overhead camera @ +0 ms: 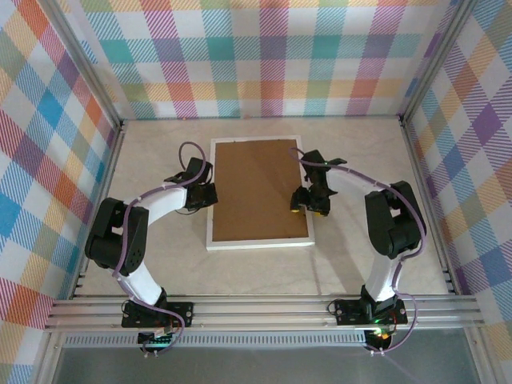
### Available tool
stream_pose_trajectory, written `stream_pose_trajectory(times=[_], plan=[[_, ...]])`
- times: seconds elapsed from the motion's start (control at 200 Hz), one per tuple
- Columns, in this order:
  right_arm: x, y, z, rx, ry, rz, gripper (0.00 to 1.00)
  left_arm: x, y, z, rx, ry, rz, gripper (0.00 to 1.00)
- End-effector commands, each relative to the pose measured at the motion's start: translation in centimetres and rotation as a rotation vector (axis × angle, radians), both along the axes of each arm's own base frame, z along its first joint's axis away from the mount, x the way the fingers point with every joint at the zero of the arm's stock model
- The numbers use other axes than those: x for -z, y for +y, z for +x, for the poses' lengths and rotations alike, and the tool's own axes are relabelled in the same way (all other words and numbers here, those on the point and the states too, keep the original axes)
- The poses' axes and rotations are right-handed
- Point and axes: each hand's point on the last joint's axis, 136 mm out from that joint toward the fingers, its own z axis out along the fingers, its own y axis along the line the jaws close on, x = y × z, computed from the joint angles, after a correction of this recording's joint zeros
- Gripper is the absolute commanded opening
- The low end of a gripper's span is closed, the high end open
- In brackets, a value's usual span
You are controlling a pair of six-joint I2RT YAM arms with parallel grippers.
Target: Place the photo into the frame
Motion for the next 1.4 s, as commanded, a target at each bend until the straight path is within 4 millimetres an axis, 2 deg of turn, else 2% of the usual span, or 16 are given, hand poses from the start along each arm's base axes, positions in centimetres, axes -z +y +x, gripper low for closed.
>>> stream_pose_trajectory(times=[0.0,0.115,0.28,0.37,0.395,0.44,0.49,0.535,0.62,0.78,0.915,1.165,1.28,1.395], plan=[[-3.7,0.8,3.1,-0.025,-0.116,0.115,0.7,-1.4,-1.2,-0.8,0.043,0.015,-0.055,0.0],[-4.8,0.3,5.8,-0.01,-0.171,0.136,0.7,-2.3,-0.5,-0.3,0.03,0.0,-0.05,0.0],[-5.1,-0.8,10.3,0.013,-0.224,0.164,0.7,-3.5,1.1,0.6,-0.013,-0.016,-0.06,0.0],[-5.0,-1.2,12.6,0.02,-0.235,0.202,0.7,-3.9,2.3,1.3,-0.046,-0.015,-0.07,0.07],[-5.0,-1.3,13.3,0.017,-0.241,0.209,0.7,-4.0,2.6,1.5,-0.054,-0.015,-0.073,0.11],[-4.9,-1.4,14.2,0.012,-0.246,0.209,0.69,-4.2,3.1,1.9,-0.07,-0.018,-0.078,0.23],[-4.6,-1.5,15.0,0.002,-0.245,0.199,0.69,-4.4,3.7,2.3,-0.091,-0.021,-0.082,0.47],[-4.4,-1.5,15.7,-0.011,-0.246,0.192,0.68,-4.5,4.1,2.7,-0.106,-0.023,-0.086,0.57],[-3.4,-1.5,16.7,-0.024,-0.227,0.173,0.65,-5.0,4.9,3.8,-0.13,-0.03,-0.096,0.67],[-1.9,-1.0,17.5,-0.045,-0.199,0.183,0.56,-5.3,5.6,6.4,-0.143,-0.035,-0.112,0.7],[-0.8,-0.8,17.2,-0.051,-0.173,0.185,0.52,-4.7,5.7,8.8,-0.121,-0.016,-0.106,0.69],[1.0,0.2,15.8,-0.104,-0.122,0.133,0.49,-2.7,5.3,12.3,-0.056,0.041,-0.097,0.6],[1.7,0.6,15.1,-0.123,-0.099,0.113,0.35,-2.2,4.8,13.2,-0.013,0.071,-0.097,0.59],[1.9,1.6,14.3,-0.166,-0.099,0.109,0.27,-1.9,5.0,14.1,0.009,0.077,-0.071,0.59]])
